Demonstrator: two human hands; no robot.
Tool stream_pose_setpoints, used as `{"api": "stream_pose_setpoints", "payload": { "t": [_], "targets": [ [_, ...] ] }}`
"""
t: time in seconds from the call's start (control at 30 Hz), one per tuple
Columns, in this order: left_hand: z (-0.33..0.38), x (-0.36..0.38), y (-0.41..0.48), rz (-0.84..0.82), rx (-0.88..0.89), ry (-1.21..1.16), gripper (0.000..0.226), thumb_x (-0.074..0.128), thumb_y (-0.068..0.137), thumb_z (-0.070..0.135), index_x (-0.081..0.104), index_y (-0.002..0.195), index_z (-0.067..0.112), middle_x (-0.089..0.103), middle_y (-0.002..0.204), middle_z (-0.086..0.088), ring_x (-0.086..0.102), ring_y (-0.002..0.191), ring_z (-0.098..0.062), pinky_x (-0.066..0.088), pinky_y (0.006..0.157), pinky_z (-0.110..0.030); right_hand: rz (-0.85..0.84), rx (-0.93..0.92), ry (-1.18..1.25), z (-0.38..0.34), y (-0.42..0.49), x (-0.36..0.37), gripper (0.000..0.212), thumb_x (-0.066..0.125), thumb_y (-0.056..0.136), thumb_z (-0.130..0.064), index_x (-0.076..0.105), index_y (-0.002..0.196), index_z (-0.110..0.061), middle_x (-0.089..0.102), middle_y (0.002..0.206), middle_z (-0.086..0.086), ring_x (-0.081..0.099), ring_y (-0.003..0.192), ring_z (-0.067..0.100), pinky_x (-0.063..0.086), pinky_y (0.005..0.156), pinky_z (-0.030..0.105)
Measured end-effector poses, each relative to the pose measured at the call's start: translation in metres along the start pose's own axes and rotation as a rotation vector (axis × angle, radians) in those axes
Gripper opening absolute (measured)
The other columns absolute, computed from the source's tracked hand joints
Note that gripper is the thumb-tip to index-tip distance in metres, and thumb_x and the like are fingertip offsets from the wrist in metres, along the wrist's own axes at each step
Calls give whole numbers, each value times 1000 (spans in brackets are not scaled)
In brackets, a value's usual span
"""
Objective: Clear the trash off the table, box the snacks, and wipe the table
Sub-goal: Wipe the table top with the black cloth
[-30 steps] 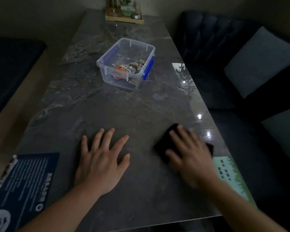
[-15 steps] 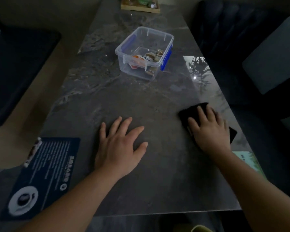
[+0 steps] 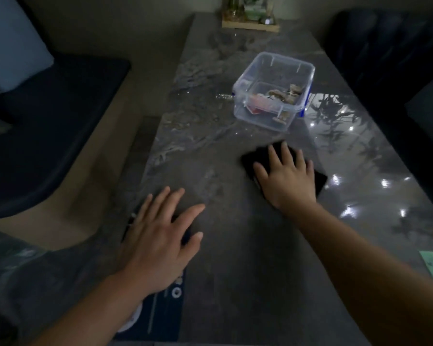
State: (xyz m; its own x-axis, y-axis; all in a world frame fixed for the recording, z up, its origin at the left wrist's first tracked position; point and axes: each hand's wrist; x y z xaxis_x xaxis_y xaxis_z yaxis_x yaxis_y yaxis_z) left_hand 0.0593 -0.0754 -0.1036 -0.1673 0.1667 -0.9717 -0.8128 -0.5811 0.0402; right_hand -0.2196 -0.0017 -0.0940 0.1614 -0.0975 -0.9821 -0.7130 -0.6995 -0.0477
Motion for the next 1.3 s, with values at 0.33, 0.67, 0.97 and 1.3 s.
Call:
{"api": "stream_pose_setpoints", "payload": {
  "t": [0.33, 0.67, 0.97, 1.3],
  "targets": [
    [0, -2, -6, 204, -8, -113, 24, 52, 88, 39, 56, 103, 21, 52, 112, -4, 51, 109, -27, 44, 95, -49, -116, -604, -42, -74, -32, 13, 71, 15, 95, -71, 18, 158, -38, 10, 170, -5, 4, 156, 27, 5, 125, 47],
    [3, -4, -4, 184, 17, -34, 25, 47, 87, 40, 56, 102, 23, 53, 109, -1, 49, 109, -23, 38, 95, -40, -106, -476, -21, -152, 46, 27, 67, 21, 94, -70, 21, 156, -44, 11, 169, -7, 4, 155, 31, 4, 123, 51],
    [5, -6, -1, 152, 36, 28, 33, 50, 88, 42, 57, 111, 18, 55, 120, -9, 49, 115, -33, 37, 97, -49, 50, -60, -25, -16, -140, 13, 61, 29, 101, -61, 22, 157, -40, 13, 169, -3, 7, 155, 31, 7, 124, 51],
    [30, -13, 15, 0, 1, 95, 49, 38, 94, 50, 52, 135, 28, 49, 142, -10, 40, 131, -35, 31, 104, -63, 33, 423, -36, 105, -129, -18, 71, 21, 97, -67, 14, 159, -33, 8, 170, 3, 4, 155, 29, 8, 124, 53]
  ]
}}
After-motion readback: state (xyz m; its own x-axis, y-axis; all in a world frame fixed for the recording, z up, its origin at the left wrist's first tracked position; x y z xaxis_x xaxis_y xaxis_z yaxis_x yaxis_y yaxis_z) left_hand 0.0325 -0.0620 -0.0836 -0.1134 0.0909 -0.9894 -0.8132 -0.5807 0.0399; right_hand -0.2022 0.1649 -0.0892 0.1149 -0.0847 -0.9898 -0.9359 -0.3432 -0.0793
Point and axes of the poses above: each hand's wrist, its own y-axis towards the middle knuckle, its own x-axis out of the palm, z = x × y
